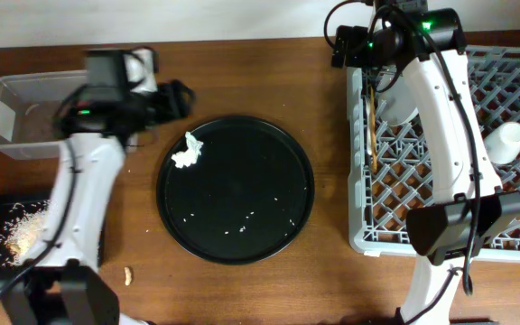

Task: Sort waste into correct bins and load items into the dishwasher rack
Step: 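Reach the left gripper to the white tissue and grasp it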

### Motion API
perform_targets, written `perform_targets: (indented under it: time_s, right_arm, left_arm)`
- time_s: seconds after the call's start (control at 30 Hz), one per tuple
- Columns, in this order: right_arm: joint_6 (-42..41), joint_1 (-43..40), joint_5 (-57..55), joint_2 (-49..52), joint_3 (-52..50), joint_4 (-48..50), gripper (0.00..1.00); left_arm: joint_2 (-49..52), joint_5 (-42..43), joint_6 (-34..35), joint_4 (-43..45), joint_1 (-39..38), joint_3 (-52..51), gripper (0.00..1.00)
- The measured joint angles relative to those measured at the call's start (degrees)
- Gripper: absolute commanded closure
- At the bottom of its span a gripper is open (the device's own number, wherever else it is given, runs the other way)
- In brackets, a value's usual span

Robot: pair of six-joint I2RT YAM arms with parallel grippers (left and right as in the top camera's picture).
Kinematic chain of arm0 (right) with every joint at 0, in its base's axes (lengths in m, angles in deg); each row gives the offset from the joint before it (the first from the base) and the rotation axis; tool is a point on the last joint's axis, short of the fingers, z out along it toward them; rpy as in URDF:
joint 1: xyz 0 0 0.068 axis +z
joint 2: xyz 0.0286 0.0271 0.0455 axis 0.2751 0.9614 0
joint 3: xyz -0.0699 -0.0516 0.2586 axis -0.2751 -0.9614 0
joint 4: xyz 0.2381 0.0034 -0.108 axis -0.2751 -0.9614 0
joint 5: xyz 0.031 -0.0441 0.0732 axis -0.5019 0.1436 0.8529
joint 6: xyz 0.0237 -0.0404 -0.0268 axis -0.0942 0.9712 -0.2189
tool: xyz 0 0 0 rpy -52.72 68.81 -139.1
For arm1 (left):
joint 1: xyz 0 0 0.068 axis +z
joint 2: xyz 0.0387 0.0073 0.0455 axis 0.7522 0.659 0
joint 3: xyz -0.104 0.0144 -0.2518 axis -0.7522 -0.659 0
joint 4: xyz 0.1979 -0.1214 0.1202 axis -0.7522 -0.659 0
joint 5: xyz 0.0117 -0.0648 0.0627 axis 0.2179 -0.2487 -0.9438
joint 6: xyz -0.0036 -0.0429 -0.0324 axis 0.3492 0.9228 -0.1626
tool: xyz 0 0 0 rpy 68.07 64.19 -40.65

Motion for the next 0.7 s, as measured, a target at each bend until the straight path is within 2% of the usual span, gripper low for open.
perform_targets:
  time_s: [0.1,0.23,0.6,0.7]
  right_arm:
    - [-0.02,0.0,0.02,0.0,0.0,0.0,0.01]
    - [-0.02,0.0,0.0,0.0,0.0,0.0,0.01]
    - [-0.02,0.0,0.0,0.0,0.0,0.0,0.01]
    - [-0.02,0.0,0.0,0.0,0.0,0.0,0.01]
  left_arm:
    - [1.99,-8.15,-3.13,-0.74,-6.05,0.0,0.25]
    - [6.1,-14.93,-4.9,-1.51,-8.79,0.0,0.25]
    - [16.24,-21.07,-4.76,-4.17,-8.63,0.0,0.24]
    - [18.1,-23.12,-3.34,-4.17,-8.26,0.0,0.27]
